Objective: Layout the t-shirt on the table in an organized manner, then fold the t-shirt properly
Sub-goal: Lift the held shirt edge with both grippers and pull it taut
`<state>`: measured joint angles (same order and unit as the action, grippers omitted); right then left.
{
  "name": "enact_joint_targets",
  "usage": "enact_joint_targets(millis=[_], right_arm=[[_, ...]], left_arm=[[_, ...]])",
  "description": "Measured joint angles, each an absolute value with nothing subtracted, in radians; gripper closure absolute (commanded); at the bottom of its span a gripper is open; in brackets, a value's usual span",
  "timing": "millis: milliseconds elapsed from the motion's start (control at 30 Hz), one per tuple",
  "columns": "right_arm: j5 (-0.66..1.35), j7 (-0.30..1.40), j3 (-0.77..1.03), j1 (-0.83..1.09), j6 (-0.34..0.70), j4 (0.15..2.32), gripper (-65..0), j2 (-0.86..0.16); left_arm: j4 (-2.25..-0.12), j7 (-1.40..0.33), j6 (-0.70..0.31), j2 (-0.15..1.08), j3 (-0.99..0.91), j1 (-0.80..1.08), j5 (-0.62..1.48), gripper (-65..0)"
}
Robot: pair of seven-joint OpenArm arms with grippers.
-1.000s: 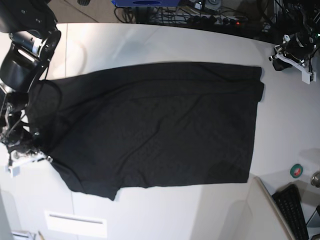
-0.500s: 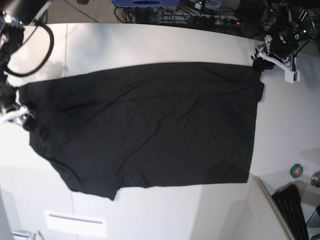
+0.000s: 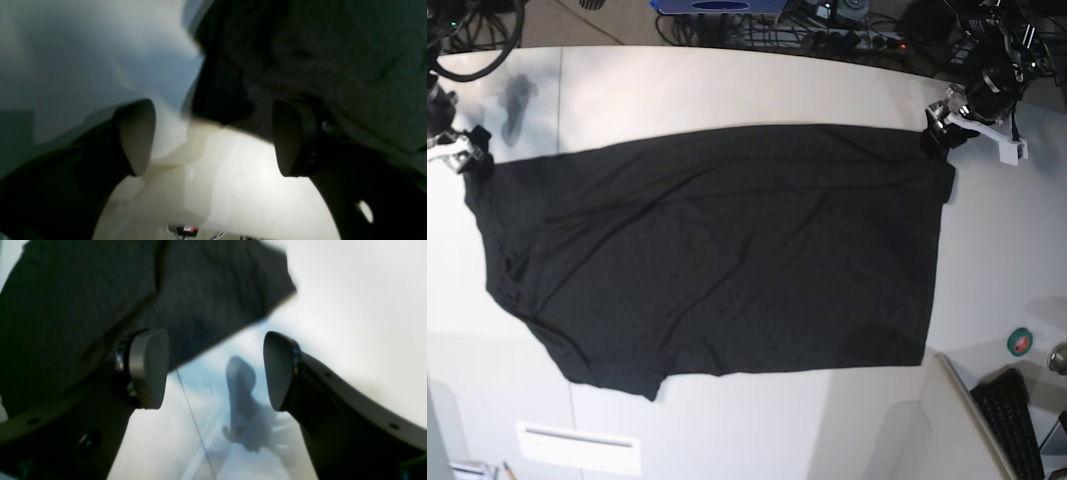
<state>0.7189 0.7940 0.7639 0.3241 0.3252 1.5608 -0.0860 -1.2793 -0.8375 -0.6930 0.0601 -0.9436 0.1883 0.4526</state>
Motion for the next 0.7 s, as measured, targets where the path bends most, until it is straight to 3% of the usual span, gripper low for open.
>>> enact_joint_targets(millis=[100,200,300,433,533,633,700], right_arm=[[0.712,0.798,0.838,0.299,0.417,1.464,-42.0,-0.073],[0.71,0.797,0.887,0.262,0.484,1.397,-42.0,-0.078],[0.717,0.791,0.886,0.242,0.487,1.339,-42.0,-0.085],[0.707,0.797,0.89,0.221,0.487,1.263,-42.0,-0.096],[0.707,0.793,0.892,0.185,0.487,1.236,-42.0,-0.096],[0.711,0.784,0.892,0.141,0.492,1.182,-42.0,-0.105],[0.707,0.787,0.892,0.111,0.488,1.11,-41.7,-0.128]], left_arm=[[-1.277,-0.834,-0.693,0.056,-0.943,0.182,0.453,-51.5],[-1.256,-0.832,-0.693,0.057,-0.943,0.17,0.453,-43.6],[-1.214,-0.825,-0.694,0.062,-0.947,0.149,0.462,-35.2],[-1.171,-0.818,-0.705,0.068,-0.945,0.133,0.476,-28.8],[-1.159,-0.819,-0.706,0.066,-0.945,0.125,0.475,-18.6],[-1.157,-0.828,-0.705,0.064,-0.945,0.126,0.463,-0.2],[-1.155,-0.83,-0.705,0.064,-0.943,0.128,0.464,0.0]])
